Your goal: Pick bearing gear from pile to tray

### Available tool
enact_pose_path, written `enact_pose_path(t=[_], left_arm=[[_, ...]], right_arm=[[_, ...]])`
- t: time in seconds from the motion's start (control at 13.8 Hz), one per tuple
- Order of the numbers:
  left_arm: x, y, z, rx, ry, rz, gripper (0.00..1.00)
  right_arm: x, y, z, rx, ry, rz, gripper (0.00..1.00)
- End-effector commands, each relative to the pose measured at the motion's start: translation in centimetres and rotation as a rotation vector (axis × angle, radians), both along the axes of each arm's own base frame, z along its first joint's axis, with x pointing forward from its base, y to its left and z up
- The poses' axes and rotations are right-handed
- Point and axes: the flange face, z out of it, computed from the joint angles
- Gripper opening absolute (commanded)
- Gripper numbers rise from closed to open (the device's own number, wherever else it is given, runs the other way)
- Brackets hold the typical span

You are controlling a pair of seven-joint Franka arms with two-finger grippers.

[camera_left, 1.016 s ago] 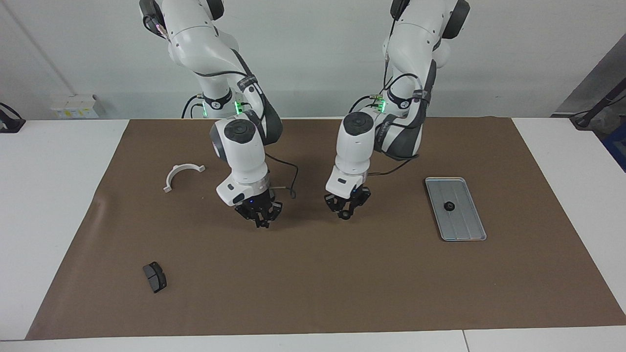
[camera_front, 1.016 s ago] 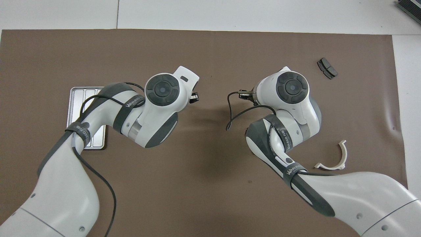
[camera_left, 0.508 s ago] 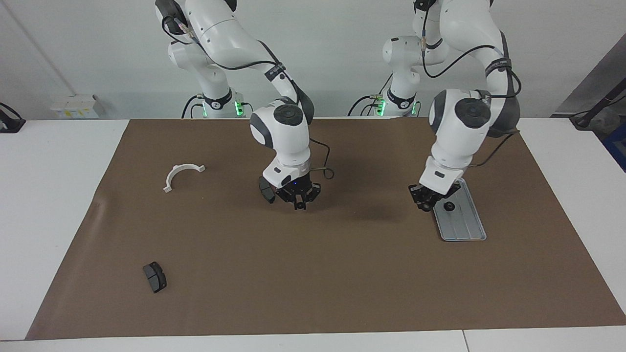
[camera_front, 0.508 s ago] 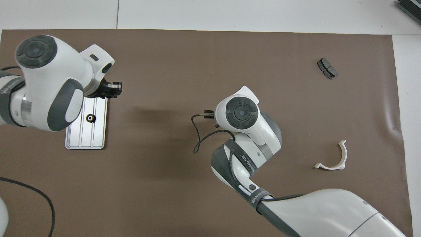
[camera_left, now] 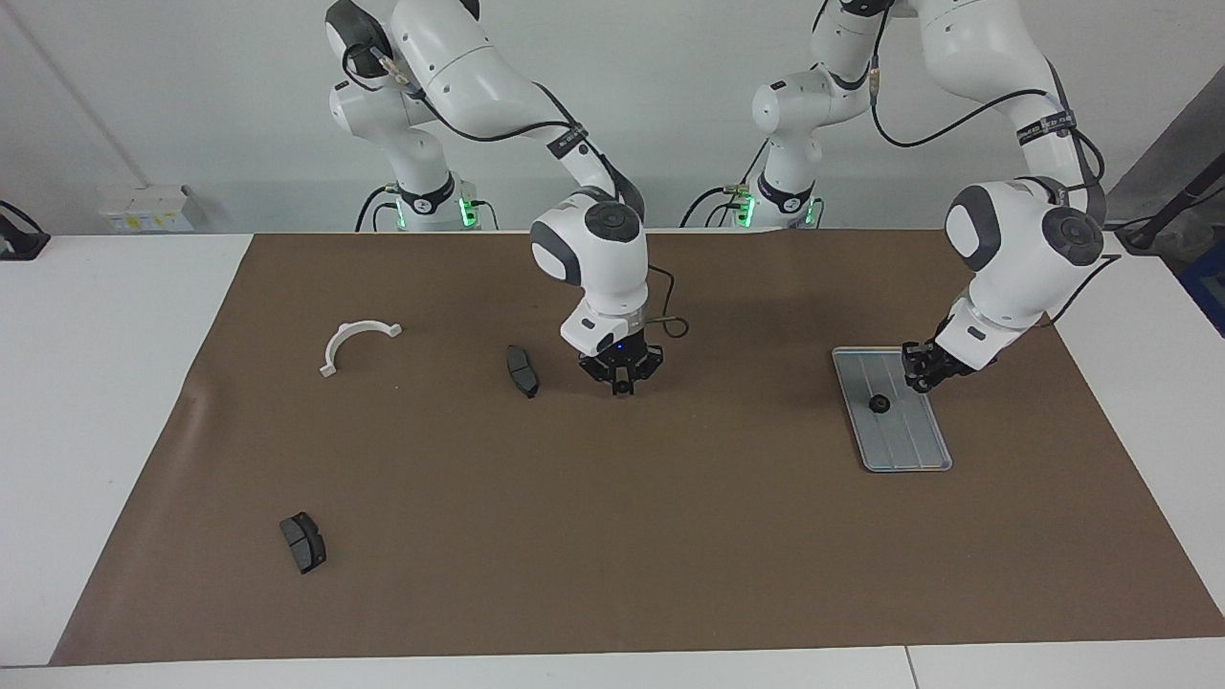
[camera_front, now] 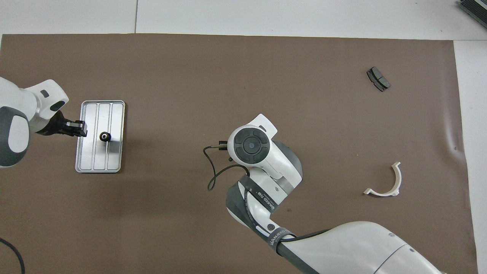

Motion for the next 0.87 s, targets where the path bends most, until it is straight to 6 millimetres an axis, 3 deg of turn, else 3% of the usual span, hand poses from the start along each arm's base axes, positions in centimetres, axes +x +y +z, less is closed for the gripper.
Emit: enact_pose_path(t=[0.0,0.07,0.15,0.29,0.44,0.51,0.65,0.73,0.8], left_arm=[[-3.0,-0.3,-1.6,-0.004,-0.023,-0.017,0.14],[-3.5,-0.3,-2.4,-0.004,-0.021,-0.017,0.16],[-3.8,-0.4,-3.0,-0.005,-0.024,-0.016,0.25],[-3.9,-0.3,-3.0,-0.004,-0.032,-0.015,0.5],[-3.7,-0.5,-2.9,-0.004,-0.036,-0.018,0.73],[-3.5,-0.5,-2.7,-0.003,-0.041,-0.02,0.79],[-3.1,-1.2,-2.1,-0.002,-0.055,-0.029,0.86],[-2.3,-2.0,-1.2,-0.004,-0.074,-0.023,0.86],[-1.7,-4.4,-0.3,-0.004,-0.091,-0.009,0.86]], right_arm=[[0.3,-0.1,-0.2,-0.02,-0.01,-0.01,0.32],[0.3,-0.1,-0.2,-0.02,-0.01,-0.01,0.34],[0.3,-0.1,-0.1,-0.019,-0.011,-0.012,0.4],[0.9,-1.0,0.9,-0.017,-0.022,-0.026,0.44],[1.7,-2.5,3.4,-0.012,-0.051,-0.051,0.54],[2.2,-3.9,4.4,-0.013,-0.061,-0.069,0.62],[3.5,-8.2,6.0,-0.017,-0.08,-0.123,1.0],[4.0,-9.5,7.2,-0.014,-0.096,-0.143,1.0],[4.5,-11.0,8.3,-0.014,-0.11,-0.16,1.0]])
